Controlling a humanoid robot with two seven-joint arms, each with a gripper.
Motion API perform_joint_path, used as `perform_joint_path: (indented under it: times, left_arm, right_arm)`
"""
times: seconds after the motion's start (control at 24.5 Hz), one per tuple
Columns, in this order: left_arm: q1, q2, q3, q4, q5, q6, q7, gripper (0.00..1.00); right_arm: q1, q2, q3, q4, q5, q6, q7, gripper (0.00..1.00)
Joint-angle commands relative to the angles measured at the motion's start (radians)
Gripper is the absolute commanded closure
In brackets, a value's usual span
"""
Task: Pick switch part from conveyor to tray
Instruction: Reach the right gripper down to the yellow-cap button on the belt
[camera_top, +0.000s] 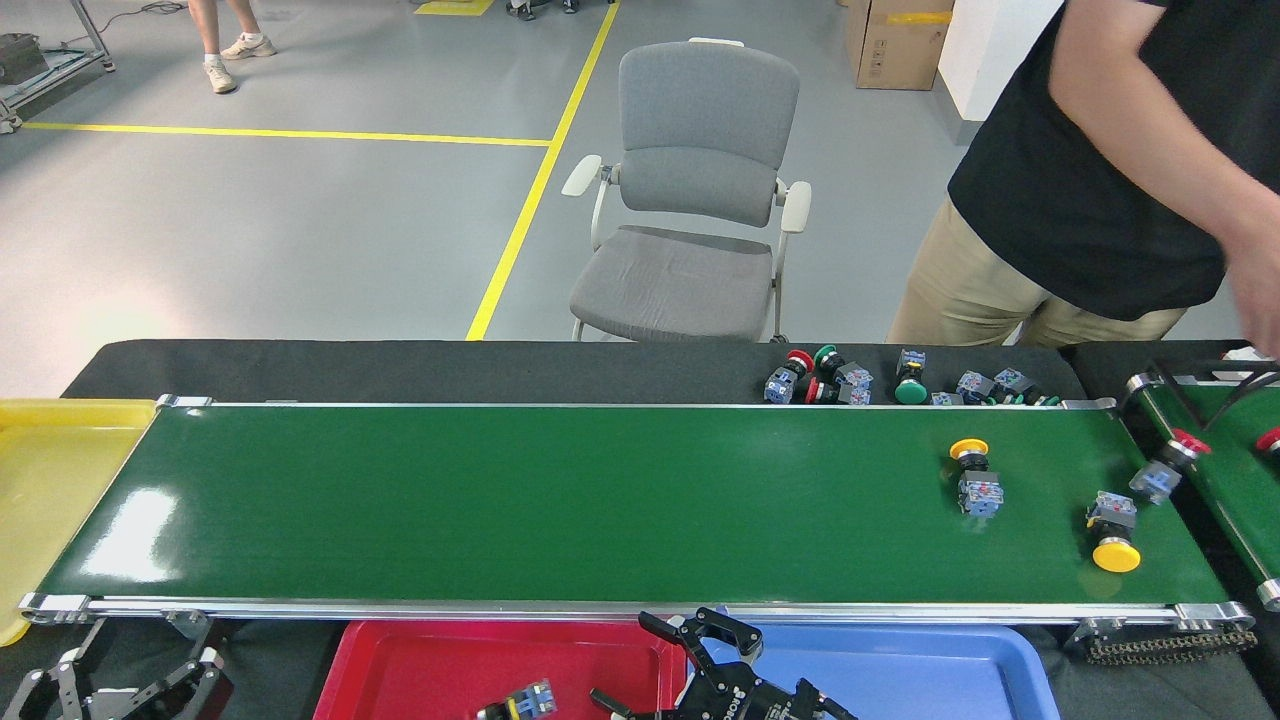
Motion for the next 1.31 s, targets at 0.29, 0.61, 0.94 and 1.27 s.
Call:
perform_joint_path:
  times: [0.29,0.61,0.94,1.27]
  left_arm:
    - [-0.010,0.011,-0.001,-0.010,0.000,-0.009,-0.004,0.00]
    - [-0.011,0.012,-0.001,-0.004,-0.002,-0.009,-0.004,0.00]
    - [-0.017,0.012,-0.001,-0.004,-0.002,-0.009,-0.006,0.00]
    - [-0.031,0.014,-0.004,-0.003,-0.002,-0.010,-0.009,0.00]
  right_arm:
    - [0.186,0.127,-0.515,-0.003,-0.083,0.177,-0.154,0.02]
    - [0.130,0.132,-0.418,0.024,-0.015,0.338,-0.143,0.02]
    - [-0.122,0.136,-0.212,0.234,0.089,0.508,-0.077,0.02]
    - [-0.272,0.182,-0.179,0.406,0.091,0.551,-0.040,0.02]
